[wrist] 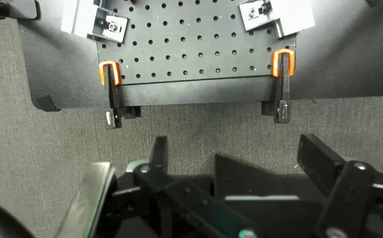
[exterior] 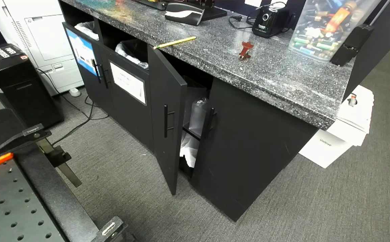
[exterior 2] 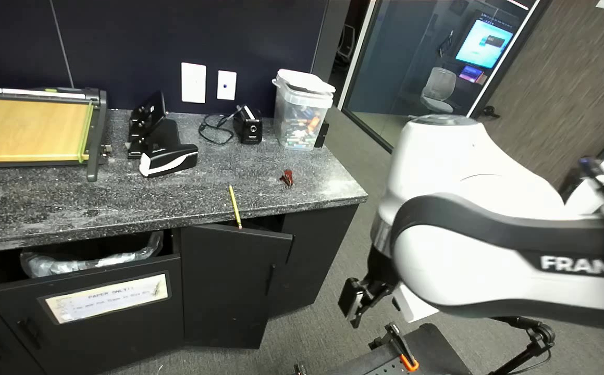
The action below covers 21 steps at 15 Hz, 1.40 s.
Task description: Open the bottom right cabinet door
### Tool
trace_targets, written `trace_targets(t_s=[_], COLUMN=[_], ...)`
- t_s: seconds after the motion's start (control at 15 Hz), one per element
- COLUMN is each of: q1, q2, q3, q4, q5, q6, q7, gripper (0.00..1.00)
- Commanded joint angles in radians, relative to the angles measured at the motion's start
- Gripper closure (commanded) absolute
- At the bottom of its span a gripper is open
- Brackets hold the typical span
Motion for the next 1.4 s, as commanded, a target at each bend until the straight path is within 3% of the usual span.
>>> trace_targets(t_s=[0.0, 0.27, 0.53, 0.93, 1.33], q1=[-0.032, -0.063, -0.064, -0.054, -0.066], q2=[0.261, 0.497, 0.722, 1.085, 1.354], q3=[0.0, -0.091, -0.17, -0.237, -0.269], q4=[0.131, 0.304, 0.549, 0.897, 1.024], q5=[-0.09, -0.175, -0.153, -0.163, -0.139], q6=[0.099, 0.187, 0.174, 0.237, 0.471], q7=[0.077, 0.036, -0.096, -0.152, -0.169], gripper=[0.0, 0.0, 0.0, 0.0, 0.0])
